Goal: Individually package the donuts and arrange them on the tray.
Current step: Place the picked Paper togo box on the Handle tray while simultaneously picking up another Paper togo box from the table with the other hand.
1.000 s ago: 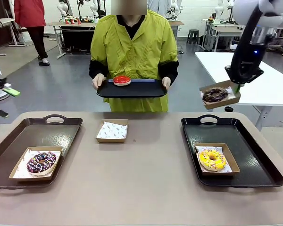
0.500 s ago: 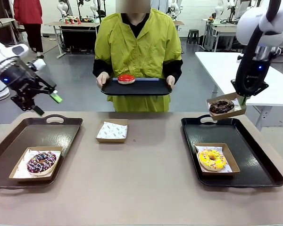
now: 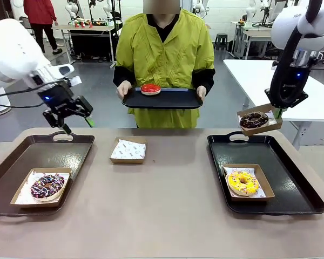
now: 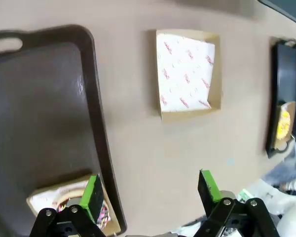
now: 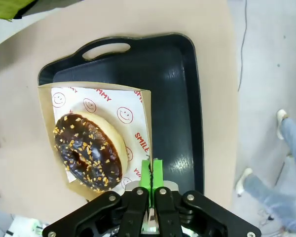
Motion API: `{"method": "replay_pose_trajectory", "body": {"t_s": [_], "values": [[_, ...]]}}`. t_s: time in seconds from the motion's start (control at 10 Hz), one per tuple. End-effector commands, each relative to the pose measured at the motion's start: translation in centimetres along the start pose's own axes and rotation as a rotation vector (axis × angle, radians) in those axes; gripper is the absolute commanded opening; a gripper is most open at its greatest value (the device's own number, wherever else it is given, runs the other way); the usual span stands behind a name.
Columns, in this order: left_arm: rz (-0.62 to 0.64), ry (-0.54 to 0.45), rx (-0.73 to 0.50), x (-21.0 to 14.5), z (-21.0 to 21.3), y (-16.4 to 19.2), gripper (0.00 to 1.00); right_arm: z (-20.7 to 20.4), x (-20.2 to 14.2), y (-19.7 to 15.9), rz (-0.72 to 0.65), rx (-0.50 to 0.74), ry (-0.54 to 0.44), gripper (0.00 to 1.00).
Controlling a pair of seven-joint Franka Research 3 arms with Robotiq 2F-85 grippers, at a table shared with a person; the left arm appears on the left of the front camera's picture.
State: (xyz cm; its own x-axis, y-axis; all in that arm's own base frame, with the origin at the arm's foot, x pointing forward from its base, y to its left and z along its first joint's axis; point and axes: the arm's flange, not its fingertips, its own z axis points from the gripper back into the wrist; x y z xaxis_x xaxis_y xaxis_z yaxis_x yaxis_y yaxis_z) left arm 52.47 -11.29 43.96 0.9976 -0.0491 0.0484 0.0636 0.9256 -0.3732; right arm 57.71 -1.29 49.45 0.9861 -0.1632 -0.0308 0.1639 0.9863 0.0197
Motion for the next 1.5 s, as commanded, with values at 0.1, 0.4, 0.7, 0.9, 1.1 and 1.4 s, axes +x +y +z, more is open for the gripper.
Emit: {"method": "replay_pose_trajectory", "body": {"t_s": [0.1, 0.4, 0.7, 0.9, 1.1, 1.4], "values": [[-0.044, -0.116, 0.206, 2.0, -5.1, -3.6, 1.0, 0.1, -0.1, 0.0, 0.0, -0.001, 0.005, 0.01], [-0.146, -0.252, 0.342, 1.8, -8.0, -5.7, 1.0, 0.1, -0.1, 0.0, 0.0, -0.001, 0.005, 0.01], [-0.136, -0.155, 0.228, 2.1, -7.0, -5.2, 1.0, 0.1, -0.1, 0.0, 0.0, -0.001, 0.005, 0.01], [-0.136, -0.155, 0.228, 2.1, -7.0, -5.2, 1.0, 0.1, -0.1, 0.0, 0.0, -0.001, 0.005, 0.01], [-0.136, -0.155, 0.228, 2.1, -7.0, -5.2, 1.0, 0.1, -0.1, 0.0, 0.0, -0.001, 0.005, 0.01], [-0.123, -0.167, 0.241, 2.1, -7.6, -5.5, 1.0, -1.6, 0.9, 1.2, 0.062, -0.02, 0.014, 0.01]]}}
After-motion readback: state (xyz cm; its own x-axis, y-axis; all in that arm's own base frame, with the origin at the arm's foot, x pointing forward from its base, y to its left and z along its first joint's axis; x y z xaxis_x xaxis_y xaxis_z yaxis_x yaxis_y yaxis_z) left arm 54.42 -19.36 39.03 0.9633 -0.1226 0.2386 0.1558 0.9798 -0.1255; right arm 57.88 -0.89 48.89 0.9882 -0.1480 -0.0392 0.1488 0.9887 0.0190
